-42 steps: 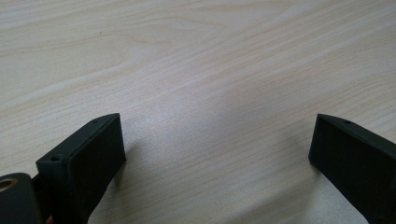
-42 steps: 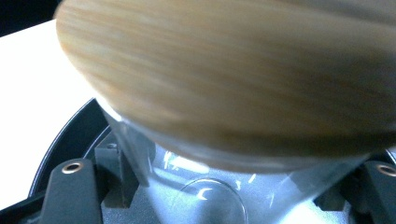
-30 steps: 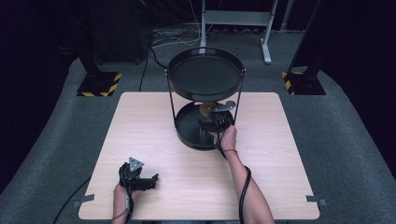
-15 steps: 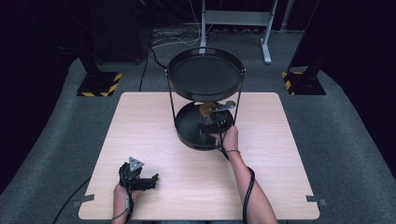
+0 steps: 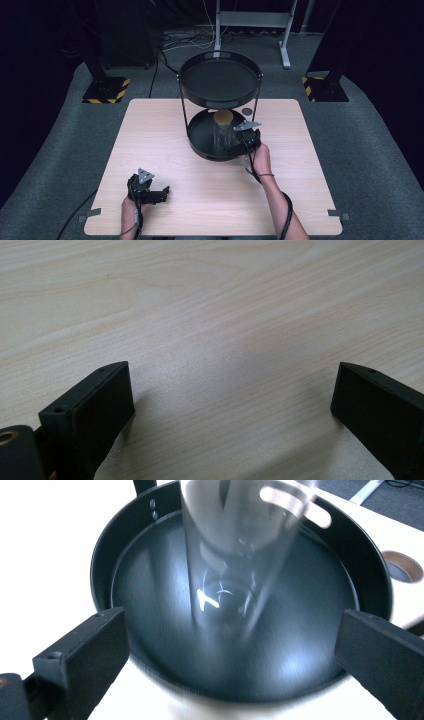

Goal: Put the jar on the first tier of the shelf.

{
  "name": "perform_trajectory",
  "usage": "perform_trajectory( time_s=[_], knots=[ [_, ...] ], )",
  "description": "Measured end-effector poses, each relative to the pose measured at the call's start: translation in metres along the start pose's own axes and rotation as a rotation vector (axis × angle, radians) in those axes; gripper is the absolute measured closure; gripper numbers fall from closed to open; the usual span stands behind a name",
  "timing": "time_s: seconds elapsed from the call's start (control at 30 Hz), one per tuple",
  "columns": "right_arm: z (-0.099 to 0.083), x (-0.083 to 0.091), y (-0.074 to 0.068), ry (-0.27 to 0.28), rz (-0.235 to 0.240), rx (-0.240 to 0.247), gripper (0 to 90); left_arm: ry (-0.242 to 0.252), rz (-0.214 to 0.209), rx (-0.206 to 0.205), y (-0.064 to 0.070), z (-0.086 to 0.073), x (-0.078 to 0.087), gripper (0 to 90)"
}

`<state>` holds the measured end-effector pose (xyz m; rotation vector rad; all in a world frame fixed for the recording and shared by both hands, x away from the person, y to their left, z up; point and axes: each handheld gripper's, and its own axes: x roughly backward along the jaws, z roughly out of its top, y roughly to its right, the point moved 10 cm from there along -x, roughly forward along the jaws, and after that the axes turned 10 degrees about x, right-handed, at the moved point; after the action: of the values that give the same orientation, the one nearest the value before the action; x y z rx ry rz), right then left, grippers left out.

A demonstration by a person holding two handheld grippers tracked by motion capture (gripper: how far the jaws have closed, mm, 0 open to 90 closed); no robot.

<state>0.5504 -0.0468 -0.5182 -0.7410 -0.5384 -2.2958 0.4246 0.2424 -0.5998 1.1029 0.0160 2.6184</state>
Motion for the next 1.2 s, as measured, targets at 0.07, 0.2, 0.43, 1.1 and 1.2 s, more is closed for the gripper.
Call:
perform_trajectory(
  time_s=[0.07,0.2,0.43,1.1,1.2],
  knots=[
    [-0.009,0.01,-0.001,0.002,-0.006,0.002,0.3,0.0,0.0,0.0,0.0,0.0,0.0,3.2],
    [-0.029,0.027,-0.001,-0.001,-0.02,0.0,0.3,0.0,0.0,0.0,0.0,0.0,0.0,3.2],
    [-0.073,0.054,0.0,-0.028,-0.056,-0.027,0.0,0.0,0.0,0.0,0.0,0.0,0.0,3.2],
    [-0.186,0.101,-0.011,-0.096,-0.101,-0.171,0.0,0.0,0.0,0.0,0.0,0.0,0.0,3.2],
    [-0.187,0.106,-0.012,-0.078,-0.107,-0.176,0.0,0.0,0.001,0.0,0.0,0.0,0.0,3.2]
  ],
)
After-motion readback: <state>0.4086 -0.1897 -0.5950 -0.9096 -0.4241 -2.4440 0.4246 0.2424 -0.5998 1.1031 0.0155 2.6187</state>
